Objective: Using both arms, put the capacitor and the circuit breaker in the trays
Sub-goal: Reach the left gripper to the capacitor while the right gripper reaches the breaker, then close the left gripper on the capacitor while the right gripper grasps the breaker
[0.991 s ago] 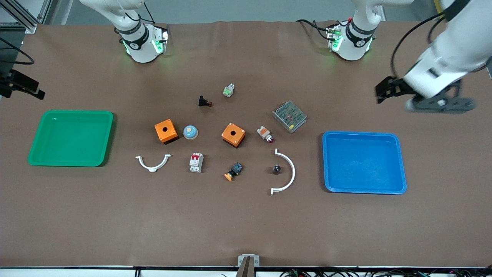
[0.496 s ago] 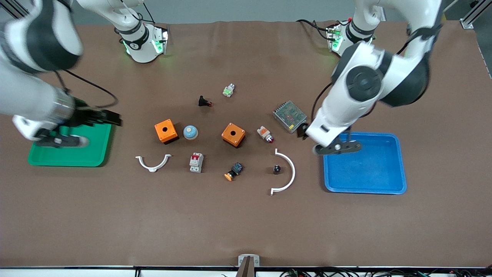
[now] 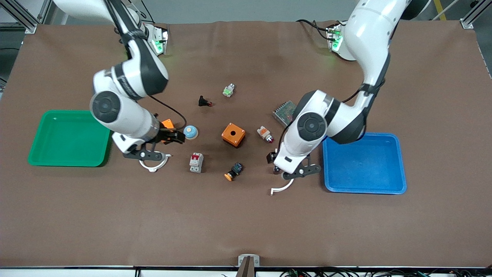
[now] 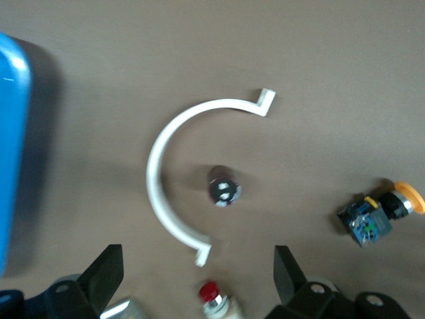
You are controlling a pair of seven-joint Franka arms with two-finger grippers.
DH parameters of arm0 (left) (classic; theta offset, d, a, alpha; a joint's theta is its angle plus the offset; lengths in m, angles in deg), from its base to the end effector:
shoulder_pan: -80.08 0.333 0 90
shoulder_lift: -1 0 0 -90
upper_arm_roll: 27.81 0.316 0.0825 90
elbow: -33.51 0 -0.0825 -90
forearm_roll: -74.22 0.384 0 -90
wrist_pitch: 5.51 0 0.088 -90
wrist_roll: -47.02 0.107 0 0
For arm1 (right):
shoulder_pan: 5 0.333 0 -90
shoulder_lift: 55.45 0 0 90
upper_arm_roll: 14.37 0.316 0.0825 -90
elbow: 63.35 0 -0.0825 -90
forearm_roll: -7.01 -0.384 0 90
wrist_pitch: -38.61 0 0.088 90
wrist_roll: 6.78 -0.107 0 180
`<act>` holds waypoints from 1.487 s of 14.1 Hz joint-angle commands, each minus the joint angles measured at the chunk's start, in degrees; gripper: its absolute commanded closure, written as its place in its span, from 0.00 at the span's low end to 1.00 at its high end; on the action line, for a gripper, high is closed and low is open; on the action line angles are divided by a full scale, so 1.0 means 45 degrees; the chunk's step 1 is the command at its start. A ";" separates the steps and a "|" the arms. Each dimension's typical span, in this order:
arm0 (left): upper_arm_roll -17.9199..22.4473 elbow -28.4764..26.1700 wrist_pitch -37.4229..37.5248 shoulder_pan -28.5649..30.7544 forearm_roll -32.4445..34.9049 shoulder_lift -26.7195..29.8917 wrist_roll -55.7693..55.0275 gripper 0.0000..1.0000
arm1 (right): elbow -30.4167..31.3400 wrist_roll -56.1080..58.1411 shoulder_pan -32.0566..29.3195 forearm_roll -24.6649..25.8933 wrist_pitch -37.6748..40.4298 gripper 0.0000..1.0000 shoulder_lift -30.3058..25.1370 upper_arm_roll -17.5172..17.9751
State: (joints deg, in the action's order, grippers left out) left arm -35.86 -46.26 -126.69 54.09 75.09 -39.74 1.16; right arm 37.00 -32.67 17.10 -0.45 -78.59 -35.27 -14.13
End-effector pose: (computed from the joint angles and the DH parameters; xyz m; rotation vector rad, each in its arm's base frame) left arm 0.6175 -0.3910 0.2924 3.0486 0.3569 -0.0556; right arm 0.5903 0.2500 0.3656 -3.0501 0.1911 0.1533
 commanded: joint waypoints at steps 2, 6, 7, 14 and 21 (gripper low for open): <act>0.0168 0.0597 -0.0708 -0.0258 0.0253 -0.0771 -0.0277 0.00 | -0.0618 -0.0458 0.0225 -0.0101 -0.1434 0.00 0.1604 -0.0112; 0.0168 0.0558 -0.1529 -0.0297 0.0508 -0.1337 -0.0258 0.01 | -0.1595 -0.0458 0.0693 0.0075 -0.1475 0.00 0.2896 -0.0132; 0.0168 0.0578 -0.1568 -0.0297 0.0702 -0.1473 -0.0296 0.04 | -0.1791 -0.0458 0.0694 0.0075 -0.1475 0.00 0.3111 -0.0132; 0.0168 0.0558 -0.2174 -0.0297 0.0919 -0.2138 -0.0238 0.33 | -0.1949 -0.0458 0.0791 0.0095 -0.2080 0.00 0.3776 -0.0151; 0.0168 0.0519 -0.2330 -0.0316 0.1016 -0.2257 -0.0257 0.83 | -0.1929 -0.0458 0.0752 0.0095 -0.2588 0.04 0.4148 -0.0190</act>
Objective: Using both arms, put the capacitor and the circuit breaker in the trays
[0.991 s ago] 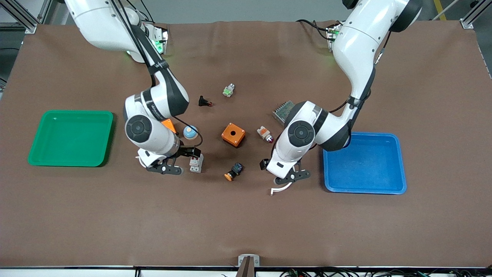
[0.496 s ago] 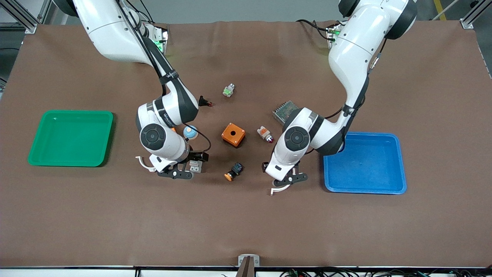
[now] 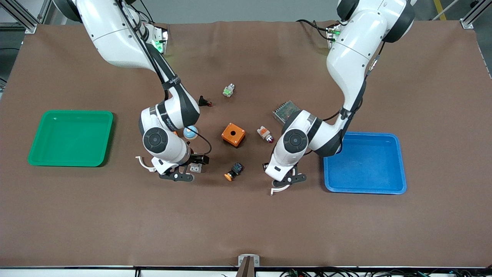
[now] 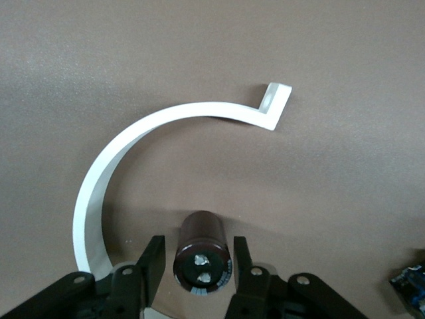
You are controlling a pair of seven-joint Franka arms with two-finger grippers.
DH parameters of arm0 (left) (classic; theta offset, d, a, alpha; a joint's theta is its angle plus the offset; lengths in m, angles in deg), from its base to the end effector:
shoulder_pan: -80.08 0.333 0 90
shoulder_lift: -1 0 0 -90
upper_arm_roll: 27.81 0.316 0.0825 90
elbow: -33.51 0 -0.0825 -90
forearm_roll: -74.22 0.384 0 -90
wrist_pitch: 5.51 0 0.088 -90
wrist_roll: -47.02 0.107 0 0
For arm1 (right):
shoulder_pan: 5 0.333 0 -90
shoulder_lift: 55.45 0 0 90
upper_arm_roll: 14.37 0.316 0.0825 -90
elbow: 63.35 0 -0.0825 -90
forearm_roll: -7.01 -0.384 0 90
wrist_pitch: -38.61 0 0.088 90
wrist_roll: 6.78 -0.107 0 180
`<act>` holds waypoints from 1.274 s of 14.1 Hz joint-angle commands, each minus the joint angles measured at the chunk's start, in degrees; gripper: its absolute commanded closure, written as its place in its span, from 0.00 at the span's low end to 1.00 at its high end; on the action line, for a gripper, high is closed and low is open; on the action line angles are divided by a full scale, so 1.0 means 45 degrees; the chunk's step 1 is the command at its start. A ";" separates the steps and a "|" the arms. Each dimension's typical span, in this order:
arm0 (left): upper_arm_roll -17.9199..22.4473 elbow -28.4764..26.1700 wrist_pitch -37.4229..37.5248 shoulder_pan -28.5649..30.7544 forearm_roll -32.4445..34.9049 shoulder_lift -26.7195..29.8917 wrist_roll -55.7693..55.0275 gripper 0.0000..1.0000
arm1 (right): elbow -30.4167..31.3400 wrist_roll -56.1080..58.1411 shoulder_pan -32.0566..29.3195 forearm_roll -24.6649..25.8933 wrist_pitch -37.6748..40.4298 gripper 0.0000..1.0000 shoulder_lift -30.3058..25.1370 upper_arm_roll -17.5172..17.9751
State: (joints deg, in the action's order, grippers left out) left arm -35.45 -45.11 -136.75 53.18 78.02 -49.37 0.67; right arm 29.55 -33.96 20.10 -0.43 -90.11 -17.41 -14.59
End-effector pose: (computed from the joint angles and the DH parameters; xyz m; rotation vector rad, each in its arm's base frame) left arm 0.6215 -0.4003 0.1939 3.0551 0.3278 0.0045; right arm 0.6223 0.2930 0.2316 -3.0630 0.1880 0.1189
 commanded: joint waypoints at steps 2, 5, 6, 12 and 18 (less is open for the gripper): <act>0.0077 0.0243 -0.0015 -0.0077 0.0968 0.0215 -0.0227 1.00 | -0.0274 -0.0172 0.0086 0.0071 -0.0049 0.14 0.0315 -0.0088; 0.0058 -0.0010 0.0567 0.0837 0.1302 0.1306 -0.0130 1.00 | -0.0274 -0.0172 0.0105 0.0071 -0.0439 0.42 0.0472 -0.0088; 0.0058 -0.0127 0.1074 0.1015 0.1303 0.1698 0.0237 1.00 | -0.0274 -0.0172 0.0105 0.0071 -0.0459 0.54 0.0472 -0.0069; -0.0079 -0.3326 0.1470 0.4118 0.1303 0.4336 0.3772 1.00 | -0.0449 -0.0074 -0.0109 0.0051 -0.0109 0.84 0.0239 -0.0108; -0.0099 -0.6062 -0.0148 0.5684 0.1303 0.4592 0.3952 0.99 | -0.1816 0.1188 -0.1259 0.0090 0.6542 0.83 -0.2159 -0.1024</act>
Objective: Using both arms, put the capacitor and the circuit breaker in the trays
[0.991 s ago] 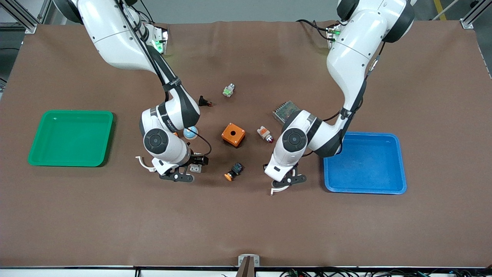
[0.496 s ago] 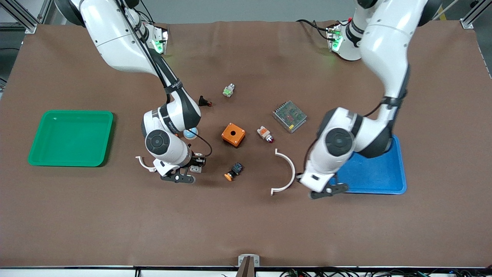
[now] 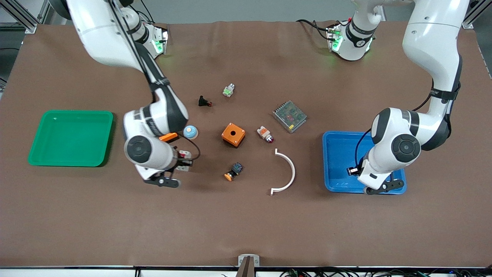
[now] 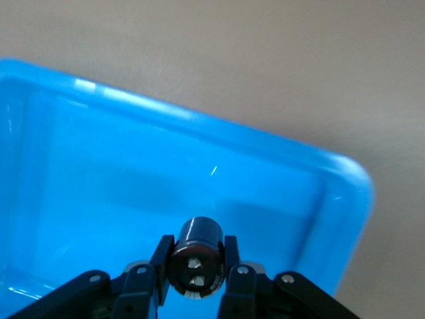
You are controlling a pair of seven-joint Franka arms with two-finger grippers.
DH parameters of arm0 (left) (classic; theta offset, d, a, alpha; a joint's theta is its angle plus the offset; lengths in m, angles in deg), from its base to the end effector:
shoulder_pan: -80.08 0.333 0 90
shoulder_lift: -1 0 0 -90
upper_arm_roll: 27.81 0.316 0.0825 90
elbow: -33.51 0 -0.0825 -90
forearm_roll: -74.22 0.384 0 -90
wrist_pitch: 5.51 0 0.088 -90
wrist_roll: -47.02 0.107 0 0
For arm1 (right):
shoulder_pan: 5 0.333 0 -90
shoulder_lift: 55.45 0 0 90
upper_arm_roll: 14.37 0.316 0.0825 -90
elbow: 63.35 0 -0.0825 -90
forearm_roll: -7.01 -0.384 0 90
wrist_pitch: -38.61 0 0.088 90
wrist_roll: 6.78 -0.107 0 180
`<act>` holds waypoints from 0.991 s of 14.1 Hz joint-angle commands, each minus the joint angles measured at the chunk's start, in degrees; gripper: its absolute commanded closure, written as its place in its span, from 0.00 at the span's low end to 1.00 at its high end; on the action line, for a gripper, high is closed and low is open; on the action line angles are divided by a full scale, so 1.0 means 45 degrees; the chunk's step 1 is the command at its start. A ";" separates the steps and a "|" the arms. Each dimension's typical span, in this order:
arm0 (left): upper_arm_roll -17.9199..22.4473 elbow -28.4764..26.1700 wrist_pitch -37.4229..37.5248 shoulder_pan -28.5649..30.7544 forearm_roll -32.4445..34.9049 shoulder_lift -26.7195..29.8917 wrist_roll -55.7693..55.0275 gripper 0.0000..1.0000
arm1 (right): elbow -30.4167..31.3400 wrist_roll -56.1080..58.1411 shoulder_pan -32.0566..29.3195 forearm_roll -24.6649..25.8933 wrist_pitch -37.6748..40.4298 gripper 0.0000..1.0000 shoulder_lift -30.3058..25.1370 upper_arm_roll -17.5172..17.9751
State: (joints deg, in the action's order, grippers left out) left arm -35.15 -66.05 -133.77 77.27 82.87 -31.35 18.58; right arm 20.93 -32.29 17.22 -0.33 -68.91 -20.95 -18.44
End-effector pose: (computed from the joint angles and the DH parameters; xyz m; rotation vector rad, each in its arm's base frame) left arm 0.6528 -0.1048 0.2509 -3.0559 -0.3684 0.0589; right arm 0.6491 0.2311 0.3130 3.1120 -0.2659 -0.3276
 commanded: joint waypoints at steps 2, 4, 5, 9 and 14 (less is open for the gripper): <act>-0.0146 -0.2092 -0.1473 0.0351 0.0226 0.0510 -0.0007 0.96 | 0.0215 0.2205 -0.1633 0.0048 0.3396 0.83 -0.2447 -0.0522; -0.0166 -0.2602 -0.2024 0.0410 0.0226 0.0472 -0.0007 0.91 | 0.0254 0.3902 -0.3116 0.0068 0.4551 0.83 -0.3054 -0.0523; -0.0166 -0.2623 -0.2025 0.0410 0.0226 0.0432 -0.0007 0.86 | 0.0254 0.4781 -0.3761 0.0184 0.4904 0.83 -0.3172 -0.0542; -0.0146 -0.2196 -0.1752 0.0371 0.0226 0.0956 0.0168 0.00 | 0.0469 0.8180 -0.6281 0.1102 0.4384 0.83 -0.3096 -0.0543; -0.0127 -0.0829 0.0198 0.0410 0.0226 0.3415 0.1220 0.00 | 0.1502 1.0546 -0.8021 0.2275 0.2334 0.83 -0.2863 -0.0542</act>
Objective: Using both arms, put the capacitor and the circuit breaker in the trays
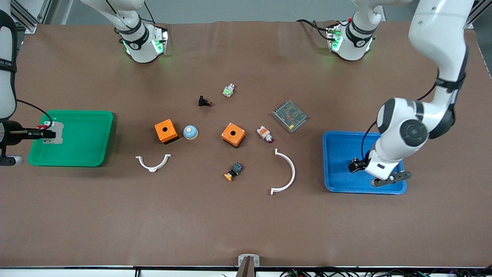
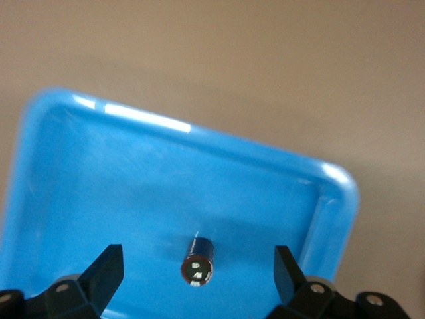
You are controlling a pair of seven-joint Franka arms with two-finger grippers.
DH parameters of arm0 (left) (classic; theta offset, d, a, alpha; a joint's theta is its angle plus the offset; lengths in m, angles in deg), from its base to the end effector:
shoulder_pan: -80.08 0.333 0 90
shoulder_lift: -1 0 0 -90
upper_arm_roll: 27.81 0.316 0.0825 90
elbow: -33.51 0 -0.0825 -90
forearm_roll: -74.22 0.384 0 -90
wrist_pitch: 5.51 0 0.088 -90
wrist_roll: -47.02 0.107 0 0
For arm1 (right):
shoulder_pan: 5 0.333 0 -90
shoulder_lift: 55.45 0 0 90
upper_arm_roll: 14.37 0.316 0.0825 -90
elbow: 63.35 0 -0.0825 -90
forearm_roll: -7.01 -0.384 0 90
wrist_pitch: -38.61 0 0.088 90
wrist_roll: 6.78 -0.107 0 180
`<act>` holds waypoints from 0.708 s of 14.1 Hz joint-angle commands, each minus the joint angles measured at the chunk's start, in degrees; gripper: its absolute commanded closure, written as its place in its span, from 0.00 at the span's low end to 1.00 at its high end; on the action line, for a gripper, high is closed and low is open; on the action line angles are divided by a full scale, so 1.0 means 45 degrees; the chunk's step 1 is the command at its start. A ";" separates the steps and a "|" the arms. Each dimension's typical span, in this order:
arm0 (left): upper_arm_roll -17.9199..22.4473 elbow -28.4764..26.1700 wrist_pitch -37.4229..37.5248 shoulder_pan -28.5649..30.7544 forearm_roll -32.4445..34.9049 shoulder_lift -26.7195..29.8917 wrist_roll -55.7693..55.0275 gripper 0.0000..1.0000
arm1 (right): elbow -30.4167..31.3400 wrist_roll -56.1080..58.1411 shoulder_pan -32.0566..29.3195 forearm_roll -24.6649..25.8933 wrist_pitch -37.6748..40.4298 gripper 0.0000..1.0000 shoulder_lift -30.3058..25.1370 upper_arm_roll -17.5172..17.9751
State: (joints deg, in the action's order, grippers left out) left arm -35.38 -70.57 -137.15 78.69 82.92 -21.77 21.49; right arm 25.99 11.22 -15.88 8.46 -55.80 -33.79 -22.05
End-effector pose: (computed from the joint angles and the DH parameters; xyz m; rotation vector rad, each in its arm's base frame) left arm 0.6454 -0.0918 0.3310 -3.0830 -0.3182 -0.1621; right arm 0.6042 -0.1952 0.4100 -3.0892 0.0030 0.4595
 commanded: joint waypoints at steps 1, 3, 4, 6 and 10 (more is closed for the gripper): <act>-0.0018 0.0605 0.1531 0.0114 0.0213 0.1773 0.0924 0.00 | 0.0807 0.1134 -0.0921 0.0322 -0.1221 0.83 0.0049 0.0281; -0.0017 0.1271 0.3404 0.0367 0.0117 0.2692 0.2092 0.00 | 0.2307 0.1214 -0.1040 0.0322 -0.2840 0.83 -0.0029 0.0261; -0.0037 0.1351 0.4302 0.0465 0.0000 0.3276 0.2872 0.00 | 0.2992 0.1214 -0.1157 0.0322 -0.3603 0.83 -0.0029 0.0281; -0.0017 0.1371 0.5069 0.0659 -0.0292 0.4235 0.4260 0.00 | 0.4010 0.1214 -0.1236 0.0322 -0.4952 0.83 -0.0029 0.0281; -0.0017 0.1682 0.6942 0.0953 -0.1407 0.5351 0.4930 0.00 | 0.5144 0.1234 -0.1353 0.0303 -0.6224 0.82 0.0069 0.0281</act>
State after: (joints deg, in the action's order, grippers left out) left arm -35.14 -63.54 -109.69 82.00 78.23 0.38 41.68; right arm 46.42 16.39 -20.55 8.57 -81.81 -32.04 -21.94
